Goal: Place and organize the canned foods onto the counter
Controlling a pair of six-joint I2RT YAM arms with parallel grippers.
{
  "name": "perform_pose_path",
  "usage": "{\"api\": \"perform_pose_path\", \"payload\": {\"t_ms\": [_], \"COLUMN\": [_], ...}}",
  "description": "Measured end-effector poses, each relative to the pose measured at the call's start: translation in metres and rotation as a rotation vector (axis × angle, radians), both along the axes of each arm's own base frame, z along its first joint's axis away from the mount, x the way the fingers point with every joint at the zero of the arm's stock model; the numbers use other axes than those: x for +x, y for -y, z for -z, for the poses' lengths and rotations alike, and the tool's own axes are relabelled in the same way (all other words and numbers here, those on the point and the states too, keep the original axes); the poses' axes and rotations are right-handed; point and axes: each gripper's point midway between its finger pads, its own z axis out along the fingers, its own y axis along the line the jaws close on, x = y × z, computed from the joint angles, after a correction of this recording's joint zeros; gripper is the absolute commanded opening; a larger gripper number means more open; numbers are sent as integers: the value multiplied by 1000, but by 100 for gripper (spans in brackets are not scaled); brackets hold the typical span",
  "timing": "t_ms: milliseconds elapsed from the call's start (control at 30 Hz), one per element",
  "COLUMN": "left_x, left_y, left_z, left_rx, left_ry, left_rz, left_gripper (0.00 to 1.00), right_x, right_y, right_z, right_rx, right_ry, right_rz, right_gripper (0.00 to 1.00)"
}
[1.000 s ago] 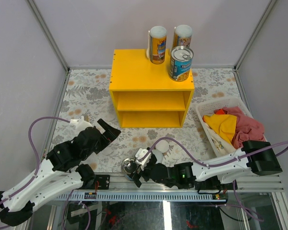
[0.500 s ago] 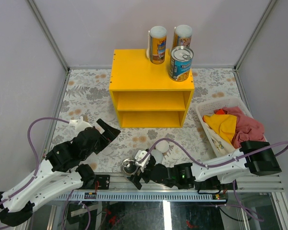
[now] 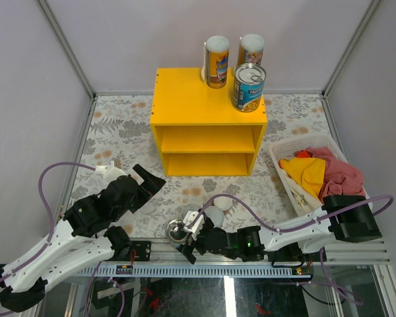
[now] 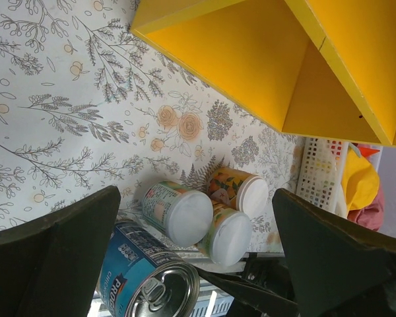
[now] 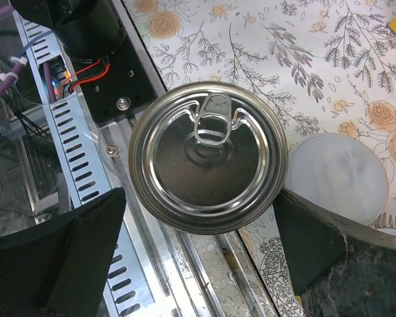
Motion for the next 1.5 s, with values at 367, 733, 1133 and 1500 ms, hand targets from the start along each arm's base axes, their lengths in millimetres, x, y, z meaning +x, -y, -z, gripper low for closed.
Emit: {"api": "perform_pose_path", "payload": {"t_ms": [367, 733, 1133, 1500], "left_x": [0, 0, 1, 2], "left_y": [0, 0, 1, -1], "left_z": [6, 9, 18, 14], "left_rx": [14, 20, 51, 39], "left_ry": [-12, -16, -32, -19], "left_rz": [0, 1, 13, 6], "left_gripper": [100, 100, 100, 100], "right_x": [-2, -1, 16, 30], "right_y": [-5, -14, -36, -48], "right_z": [15, 19, 21, 22], "right_rx": [-26, -25, -10, 15], "right_ry": [9, 11, 3, -5], "right_rz": [-17, -43, -21, -28], "right_gripper": [99, 99, 100, 87]}}
